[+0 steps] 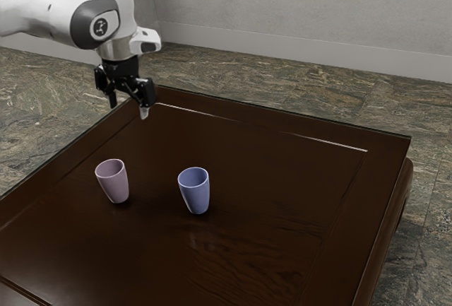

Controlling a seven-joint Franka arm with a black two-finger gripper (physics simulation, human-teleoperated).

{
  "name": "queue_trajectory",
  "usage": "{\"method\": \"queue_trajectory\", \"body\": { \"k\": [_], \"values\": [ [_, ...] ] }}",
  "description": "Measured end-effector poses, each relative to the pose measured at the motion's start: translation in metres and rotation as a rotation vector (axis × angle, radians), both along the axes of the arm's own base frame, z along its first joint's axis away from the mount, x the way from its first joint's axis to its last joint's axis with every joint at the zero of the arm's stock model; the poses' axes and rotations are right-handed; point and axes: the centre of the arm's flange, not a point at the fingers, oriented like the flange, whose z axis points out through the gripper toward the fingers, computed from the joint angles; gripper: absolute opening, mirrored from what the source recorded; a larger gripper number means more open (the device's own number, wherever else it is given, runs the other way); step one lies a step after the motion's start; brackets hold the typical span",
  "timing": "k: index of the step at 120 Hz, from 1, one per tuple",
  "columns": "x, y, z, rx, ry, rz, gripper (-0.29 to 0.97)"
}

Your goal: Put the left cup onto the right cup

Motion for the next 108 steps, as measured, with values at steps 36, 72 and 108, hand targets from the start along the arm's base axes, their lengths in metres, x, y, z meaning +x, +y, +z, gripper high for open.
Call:
{"method": "queue_trajectory", "body": {
  "k": [36,72,108],
  "values": [
    [0.0,0.001,-0.04,-0.013,0.018,0.005,0.68],
    [-0.007,0.025,-0.067,-0.048,0.008,0.07,0.68],
    [-0.011,0.067,-0.085,-0.049,-0.012,0.141,0.68]
  ]
}}
